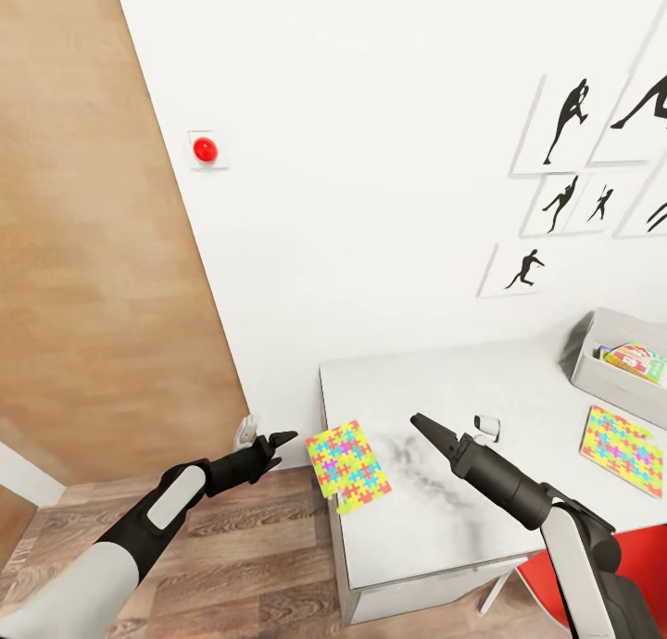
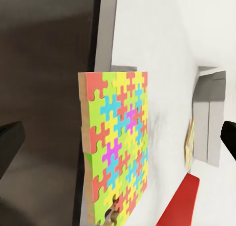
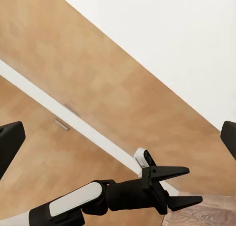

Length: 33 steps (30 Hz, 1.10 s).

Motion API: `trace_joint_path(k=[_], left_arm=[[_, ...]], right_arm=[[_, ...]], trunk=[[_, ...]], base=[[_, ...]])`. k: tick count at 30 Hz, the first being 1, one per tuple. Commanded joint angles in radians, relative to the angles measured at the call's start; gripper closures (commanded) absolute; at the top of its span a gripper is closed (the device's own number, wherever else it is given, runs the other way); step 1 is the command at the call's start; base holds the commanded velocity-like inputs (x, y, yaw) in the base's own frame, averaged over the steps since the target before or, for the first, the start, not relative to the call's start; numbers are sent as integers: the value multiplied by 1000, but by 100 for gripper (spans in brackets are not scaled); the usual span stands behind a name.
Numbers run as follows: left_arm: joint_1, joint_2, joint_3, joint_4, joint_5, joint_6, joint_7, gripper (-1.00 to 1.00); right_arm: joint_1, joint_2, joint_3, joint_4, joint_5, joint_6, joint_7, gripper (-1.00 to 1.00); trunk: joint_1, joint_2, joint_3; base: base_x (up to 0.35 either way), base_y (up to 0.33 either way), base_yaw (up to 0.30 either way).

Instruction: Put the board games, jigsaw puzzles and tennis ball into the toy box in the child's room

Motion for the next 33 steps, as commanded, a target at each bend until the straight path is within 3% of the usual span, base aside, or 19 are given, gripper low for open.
trace_joint_path(k=[1, 12, 15, 25, 29, 33], left_arm=[[-1, 1, -4, 0, 6, 2, -1, -100], [-1, 1, -3, 0, 6, 2, -3, -100], [-1, 1, -3, 0, 6, 2, -3, -100], [-1, 1, -3, 0, 6, 3, -4, -100], [-1, -1, -2, 0, 6, 4, -4, -100], [-1, -2, -2, 0, 6, 4, -3, -100]], right_arm=[[-1, 0, -1, 0, -4, 6, 1, -100], [-1, 0, 1, -1, -11, 15, 9, -100], [-1, 0, 5, -2, -16, 22, 25, -100], [-1, 17, 14, -2, -28, 169, 180, -100], [-1, 17, 11, -2, -28, 186, 203, -100], [-1, 18, 12, -2, -29, 192, 210, -100]], trunk=[[1, -2, -2], [39, -72, -33], [39, -72, -33], [39, -72, -33], [39, -72, -33], [54, -100, -46]], base=[[0, 0, 0], [0, 0, 0], [0, 0, 0], [0, 0, 0], [0, 0, 0], [0, 0, 0]])
